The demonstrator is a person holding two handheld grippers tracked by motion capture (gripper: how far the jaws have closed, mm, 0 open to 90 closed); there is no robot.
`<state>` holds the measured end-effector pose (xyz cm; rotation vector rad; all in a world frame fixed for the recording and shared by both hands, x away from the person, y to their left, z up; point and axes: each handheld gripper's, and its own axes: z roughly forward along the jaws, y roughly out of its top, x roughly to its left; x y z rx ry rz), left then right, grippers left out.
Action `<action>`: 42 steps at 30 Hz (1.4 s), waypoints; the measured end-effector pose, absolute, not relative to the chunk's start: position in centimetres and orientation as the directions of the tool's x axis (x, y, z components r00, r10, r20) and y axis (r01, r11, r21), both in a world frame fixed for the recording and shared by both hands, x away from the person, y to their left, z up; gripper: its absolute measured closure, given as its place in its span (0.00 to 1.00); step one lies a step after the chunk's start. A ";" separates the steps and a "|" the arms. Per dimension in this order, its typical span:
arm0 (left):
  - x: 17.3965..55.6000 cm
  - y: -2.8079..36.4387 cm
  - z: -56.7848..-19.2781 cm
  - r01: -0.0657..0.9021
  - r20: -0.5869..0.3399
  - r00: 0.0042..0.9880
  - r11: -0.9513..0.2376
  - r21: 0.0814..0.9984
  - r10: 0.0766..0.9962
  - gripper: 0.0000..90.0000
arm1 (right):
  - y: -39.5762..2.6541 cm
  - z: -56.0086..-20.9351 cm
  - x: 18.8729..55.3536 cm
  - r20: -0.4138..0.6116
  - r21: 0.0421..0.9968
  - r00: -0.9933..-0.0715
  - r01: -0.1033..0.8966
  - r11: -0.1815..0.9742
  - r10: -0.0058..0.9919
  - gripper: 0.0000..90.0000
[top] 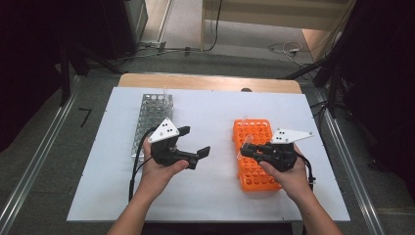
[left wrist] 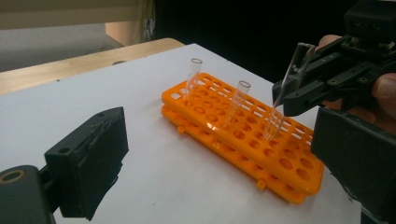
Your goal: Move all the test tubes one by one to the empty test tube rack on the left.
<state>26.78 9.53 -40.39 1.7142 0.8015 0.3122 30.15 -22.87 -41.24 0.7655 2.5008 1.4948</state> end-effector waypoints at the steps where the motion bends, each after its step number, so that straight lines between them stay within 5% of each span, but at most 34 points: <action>1: 26.8 9.4 -40.4 0.347 -0.199 0.732 -0.105 0.932 0.651 0.05 | -22.6 -41.3 30.1 0.145 0.853 -0.865 0.355 0.381 0.481 0.83; 23: 25.8 6.4 -40.2 0.337 -0.212 0.809 -0.137 0.932 0.549 0.23 | -19.2 -42.1 28.8 0.144 0.837 -0.903 0.329 0.437 0.405 0.83; 36: 25.3 5.0 -40.5 0.316 -0.166 0.822 -0.193 0.929 0.545 0.60 | -18.2 -42.2 28.2 0.138 0.833 -0.916 0.313 0.455 0.377 0.83; 42: 25.2 4.7 -40.6 0.306 -0.157 0.827 -0.197 0.932 0.540 0.68 | -17.7 -42.1 27.8 0.142 0.833 -0.921 0.309 0.459 0.362 0.83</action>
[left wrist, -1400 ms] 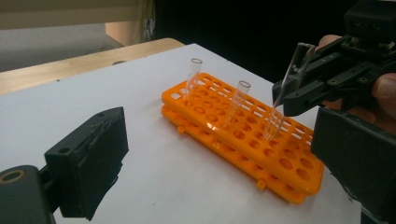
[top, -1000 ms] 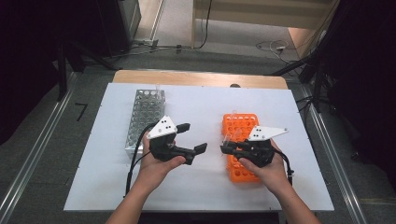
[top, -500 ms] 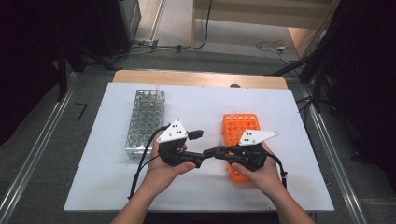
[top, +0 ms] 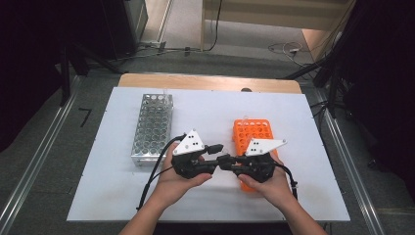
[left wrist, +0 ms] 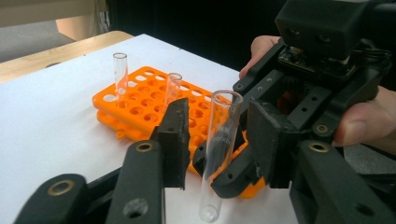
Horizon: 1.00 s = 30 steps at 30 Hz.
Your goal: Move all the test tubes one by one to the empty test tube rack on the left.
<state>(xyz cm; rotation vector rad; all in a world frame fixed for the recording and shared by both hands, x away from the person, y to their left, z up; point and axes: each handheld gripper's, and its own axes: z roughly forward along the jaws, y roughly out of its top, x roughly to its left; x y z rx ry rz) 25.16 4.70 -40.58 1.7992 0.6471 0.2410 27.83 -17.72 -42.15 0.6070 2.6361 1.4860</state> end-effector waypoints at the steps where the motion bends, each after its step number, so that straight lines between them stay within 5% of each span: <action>1: 25.1 4.7 -40.6 0.304 -0.156 0.829 -0.197 0.932 0.537 0.70 | -17.6 -42.1 27.8 0.143 0.833 -0.923 0.308 0.461 0.358 0.83; 11: 25.0 4.6 -40.6 0.288 -0.148 0.840 -0.198 0.937 0.522 0.83 | -17.2 -42.1 27.5 0.144 0.830 -0.928 0.302 0.469 0.343 0.83; 30: 24.9 4.9 -40.4 0.263 -0.131 0.843 -0.186 0.947 0.521 0.85 | -17.3 -42.0 27.3 0.130 0.838 -0.930 0.289 0.464 0.344 0.76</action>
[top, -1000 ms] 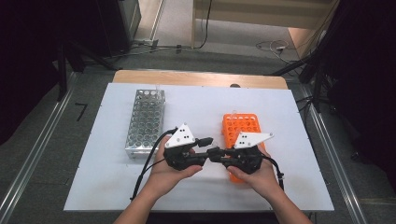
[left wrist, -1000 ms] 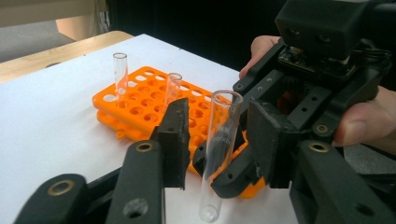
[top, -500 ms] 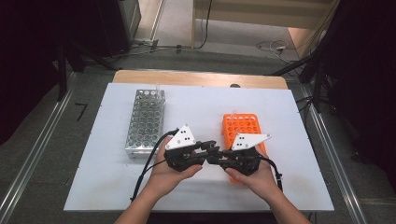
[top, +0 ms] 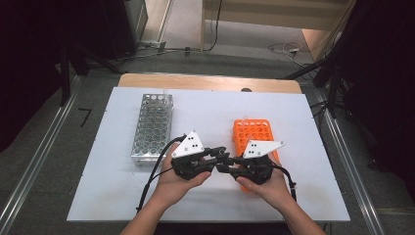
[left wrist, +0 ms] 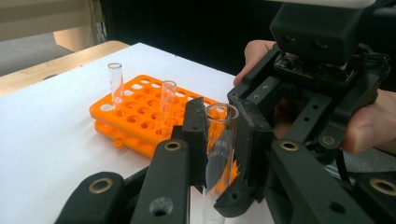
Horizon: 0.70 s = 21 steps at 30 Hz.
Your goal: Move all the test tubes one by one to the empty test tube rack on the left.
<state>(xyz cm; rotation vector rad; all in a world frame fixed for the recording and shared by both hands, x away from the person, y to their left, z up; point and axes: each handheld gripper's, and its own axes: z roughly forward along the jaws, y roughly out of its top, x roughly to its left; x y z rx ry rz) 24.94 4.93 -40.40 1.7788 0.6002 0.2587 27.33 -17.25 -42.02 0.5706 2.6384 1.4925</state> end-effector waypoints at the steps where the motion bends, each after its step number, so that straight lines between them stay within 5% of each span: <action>1: 25.0 5.1 -40.3 0.258 -0.126 0.844 -0.189 0.948 0.522 0.85 | -17.3 -42.0 27.3 0.132 0.838 -0.930 0.289 0.462 0.343 0.75; 21: 25.5 7.2 -39.8 0.244 -0.101 0.807 -0.173 0.954 0.582 0.85 | -19.3 -41.4 28.2 0.112 0.865 -0.903 0.294 0.406 0.414 0.25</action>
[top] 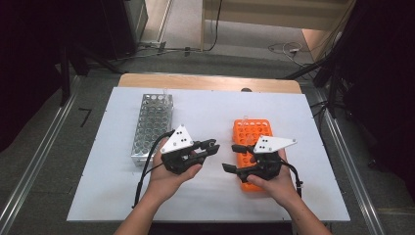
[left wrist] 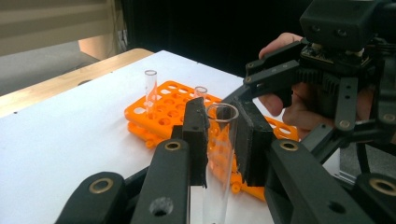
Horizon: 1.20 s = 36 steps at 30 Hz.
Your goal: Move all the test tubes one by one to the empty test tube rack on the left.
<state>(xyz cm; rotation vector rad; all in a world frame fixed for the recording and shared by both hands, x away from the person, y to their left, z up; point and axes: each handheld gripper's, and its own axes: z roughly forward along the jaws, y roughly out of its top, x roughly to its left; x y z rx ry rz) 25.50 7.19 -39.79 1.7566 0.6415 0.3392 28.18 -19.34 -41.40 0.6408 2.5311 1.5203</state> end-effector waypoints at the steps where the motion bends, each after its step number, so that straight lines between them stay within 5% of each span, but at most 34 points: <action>1: 25.5 7.3 -39.8 0.244 -0.102 0.806 -0.172 0.954 0.583 0.85 | -19.5 -41.4 28.2 0.114 0.866 -0.897 0.301 0.400 0.427 0.23; 10: 25.9 8.2 -39.7 0.244 -0.096 0.788 -0.165 0.956 0.609 0.85 | -20.9 -41.1 28.9 0.112 0.876 -0.879 0.308 0.372 0.464 0.00; 36: 27.8 13.3 -38.5 0.263 -0.088 0.657 -0.118 0.958 0.748 0.85 | -24.8 -41.5 30.5 0.126 0.889 -0.837 0.334 0.315 0.533 0.00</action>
